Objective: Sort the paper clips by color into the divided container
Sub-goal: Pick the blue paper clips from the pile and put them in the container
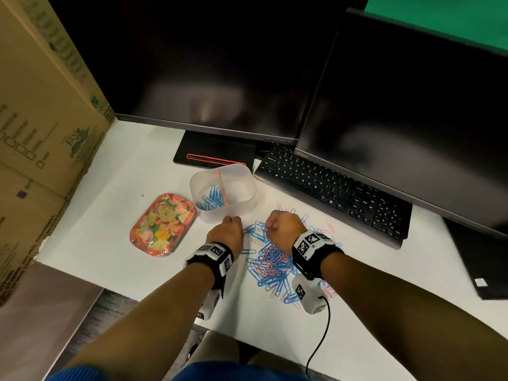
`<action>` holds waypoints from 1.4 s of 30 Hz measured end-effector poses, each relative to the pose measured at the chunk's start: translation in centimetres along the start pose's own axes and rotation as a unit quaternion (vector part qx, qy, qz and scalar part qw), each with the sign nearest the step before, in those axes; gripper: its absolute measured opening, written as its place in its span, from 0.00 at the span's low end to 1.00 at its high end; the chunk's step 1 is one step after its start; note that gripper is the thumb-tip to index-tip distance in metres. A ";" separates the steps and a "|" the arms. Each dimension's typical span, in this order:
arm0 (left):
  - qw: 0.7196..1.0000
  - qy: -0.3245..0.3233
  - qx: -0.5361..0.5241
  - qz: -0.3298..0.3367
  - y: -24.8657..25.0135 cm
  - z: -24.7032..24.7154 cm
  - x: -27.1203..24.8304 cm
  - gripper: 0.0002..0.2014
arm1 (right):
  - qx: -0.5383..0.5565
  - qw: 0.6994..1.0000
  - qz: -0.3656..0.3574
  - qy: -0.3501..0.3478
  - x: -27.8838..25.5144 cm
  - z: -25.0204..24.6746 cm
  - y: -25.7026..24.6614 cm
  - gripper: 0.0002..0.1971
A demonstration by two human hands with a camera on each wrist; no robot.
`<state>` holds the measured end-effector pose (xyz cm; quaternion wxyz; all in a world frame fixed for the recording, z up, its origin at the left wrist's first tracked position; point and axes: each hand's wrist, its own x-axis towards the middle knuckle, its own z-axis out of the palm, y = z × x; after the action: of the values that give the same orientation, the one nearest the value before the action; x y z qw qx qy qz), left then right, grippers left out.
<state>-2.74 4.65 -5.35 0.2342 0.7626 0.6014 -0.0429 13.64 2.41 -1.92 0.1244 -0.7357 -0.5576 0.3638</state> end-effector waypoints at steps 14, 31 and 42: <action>0.969 0.000 -0.245 -0.033 -1.8 -1.8 -0.6 0.06 | 0.442 0.889 0.109 -0.037 0.0 -0.6 0.1 0.14; 0.610 -0.036 -0.754 -0.243 -2.0 -2.3 -1.7 0.10 | -0.046 0.996 -0.036 -0.071 0.4 1.1 -0.6 0.08; 0.910 -0.040 -0.404 -0.088 -1.8 -2.5 -1.8 0.07 | -0.278 0.955 -0.030 -0.100 0.8 2.4 -1.4 0.13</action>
<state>-5.49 4.35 -3.01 0.5413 0.5444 0.6224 0.1523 11.13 3.06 -3.08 -0.1306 -0.6837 -0.6684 0.2621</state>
